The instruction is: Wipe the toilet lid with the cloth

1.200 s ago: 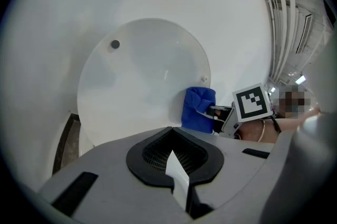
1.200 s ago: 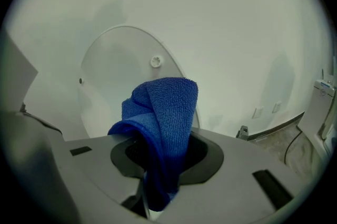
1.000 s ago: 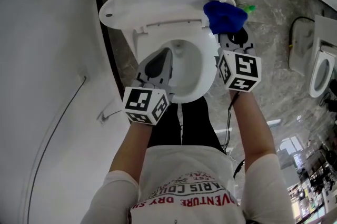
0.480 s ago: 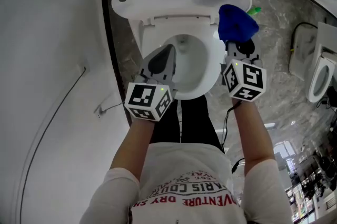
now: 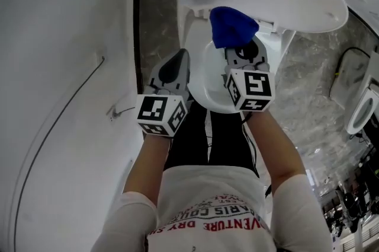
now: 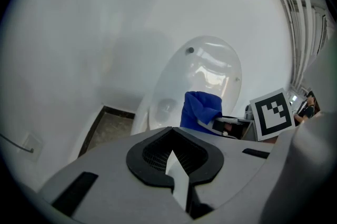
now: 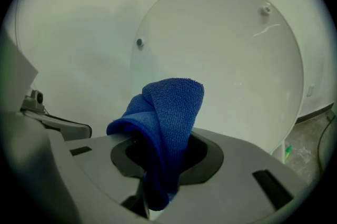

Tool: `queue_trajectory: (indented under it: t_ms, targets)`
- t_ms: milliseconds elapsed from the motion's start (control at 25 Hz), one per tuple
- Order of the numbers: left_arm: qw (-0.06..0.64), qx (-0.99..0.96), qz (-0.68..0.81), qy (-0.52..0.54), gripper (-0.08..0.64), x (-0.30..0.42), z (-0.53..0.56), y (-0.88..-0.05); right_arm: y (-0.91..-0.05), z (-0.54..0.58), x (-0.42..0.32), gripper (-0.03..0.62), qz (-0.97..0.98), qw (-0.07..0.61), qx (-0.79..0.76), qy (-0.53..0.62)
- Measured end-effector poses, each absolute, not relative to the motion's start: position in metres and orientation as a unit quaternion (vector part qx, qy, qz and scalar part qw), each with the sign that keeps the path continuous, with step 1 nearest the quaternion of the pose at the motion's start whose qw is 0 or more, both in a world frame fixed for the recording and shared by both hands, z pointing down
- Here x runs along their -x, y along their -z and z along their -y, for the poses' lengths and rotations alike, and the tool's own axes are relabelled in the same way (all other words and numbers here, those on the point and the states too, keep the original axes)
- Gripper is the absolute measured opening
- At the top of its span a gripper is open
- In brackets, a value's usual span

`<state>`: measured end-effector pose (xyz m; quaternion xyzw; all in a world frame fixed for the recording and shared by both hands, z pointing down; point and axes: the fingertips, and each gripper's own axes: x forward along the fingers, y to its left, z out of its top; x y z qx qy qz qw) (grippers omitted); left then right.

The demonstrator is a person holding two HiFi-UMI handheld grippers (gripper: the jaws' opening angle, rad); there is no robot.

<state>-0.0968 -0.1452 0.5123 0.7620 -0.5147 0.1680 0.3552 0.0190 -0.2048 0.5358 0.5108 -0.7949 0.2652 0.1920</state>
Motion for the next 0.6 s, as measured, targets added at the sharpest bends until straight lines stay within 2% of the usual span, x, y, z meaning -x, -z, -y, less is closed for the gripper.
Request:
queue_trajectory:
  t_ms: [240,600]
  targets:
    - [0.352,-0.742,0.547,-0.163,0.006,0.151,0.136,-0.532,-0.564,0.213,0.04,0.098,0.816,0.182,-0.483,-0.261]
    - [0.366,-0.737,0.547,-0.157,0.006,0.174,0.126,-0.576,-0.598,0.234,0.063,0.098,0.83,0.152,-0.48,-0.241]
